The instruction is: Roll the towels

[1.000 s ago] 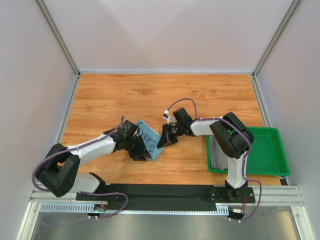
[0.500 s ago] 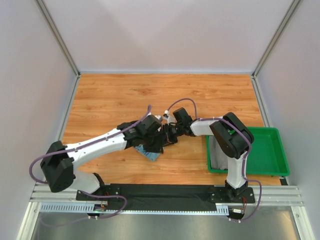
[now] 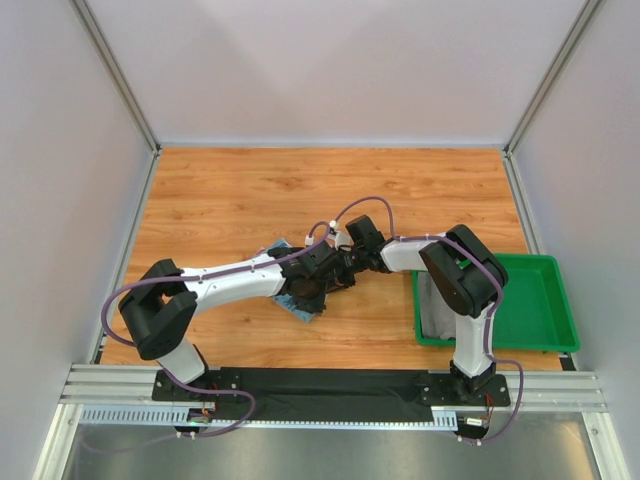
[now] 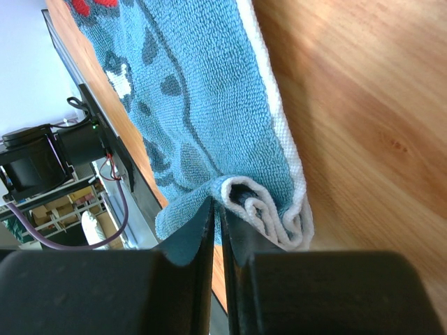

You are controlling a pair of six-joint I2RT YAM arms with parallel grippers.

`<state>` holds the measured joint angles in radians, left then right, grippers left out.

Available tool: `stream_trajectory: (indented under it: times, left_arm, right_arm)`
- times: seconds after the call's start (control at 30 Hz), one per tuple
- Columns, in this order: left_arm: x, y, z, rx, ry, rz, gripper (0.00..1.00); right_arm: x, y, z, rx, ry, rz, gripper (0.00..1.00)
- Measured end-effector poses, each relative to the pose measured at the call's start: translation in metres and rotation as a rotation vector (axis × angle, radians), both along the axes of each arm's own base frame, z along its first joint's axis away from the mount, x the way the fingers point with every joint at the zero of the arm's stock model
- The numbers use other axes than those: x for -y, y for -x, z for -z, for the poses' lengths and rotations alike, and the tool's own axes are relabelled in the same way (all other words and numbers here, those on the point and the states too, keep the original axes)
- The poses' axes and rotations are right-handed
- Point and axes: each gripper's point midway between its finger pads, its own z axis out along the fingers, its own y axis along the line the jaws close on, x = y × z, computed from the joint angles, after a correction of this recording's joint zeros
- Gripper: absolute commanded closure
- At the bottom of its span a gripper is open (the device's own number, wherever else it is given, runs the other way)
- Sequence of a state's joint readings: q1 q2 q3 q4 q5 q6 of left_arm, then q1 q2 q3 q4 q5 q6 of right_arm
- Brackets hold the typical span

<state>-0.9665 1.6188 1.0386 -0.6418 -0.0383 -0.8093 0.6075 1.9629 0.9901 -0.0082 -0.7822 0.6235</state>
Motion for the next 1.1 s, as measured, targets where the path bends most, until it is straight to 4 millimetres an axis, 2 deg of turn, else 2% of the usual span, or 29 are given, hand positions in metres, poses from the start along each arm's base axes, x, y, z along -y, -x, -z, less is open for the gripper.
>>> stream_trajectory:
  times: [0.33, 0.77, 1.1]
  left_arm:
    - [-0.015, -0.008, 0.008, 0.034, -0.085, -0.018, 0.69]
    - [-0.030, -0.014, 0.010, 0.080, -0.160, -0.006, 0.63]
    - [-0.032, -0.011, 0.021, 0.064, -0.173, 0.038, 0.60]
  right_arm:
    - [0.000, 0.000, 0.000, 0.000, 0.000, 0.000, 0.92]
    - [-0.001, 0.001, 0.002, -0.008, -0.007, -0.007, 0.93]
    - [-0.001, 0.001, 0.002, -0.009, -0.008, -0.008, 0.93]
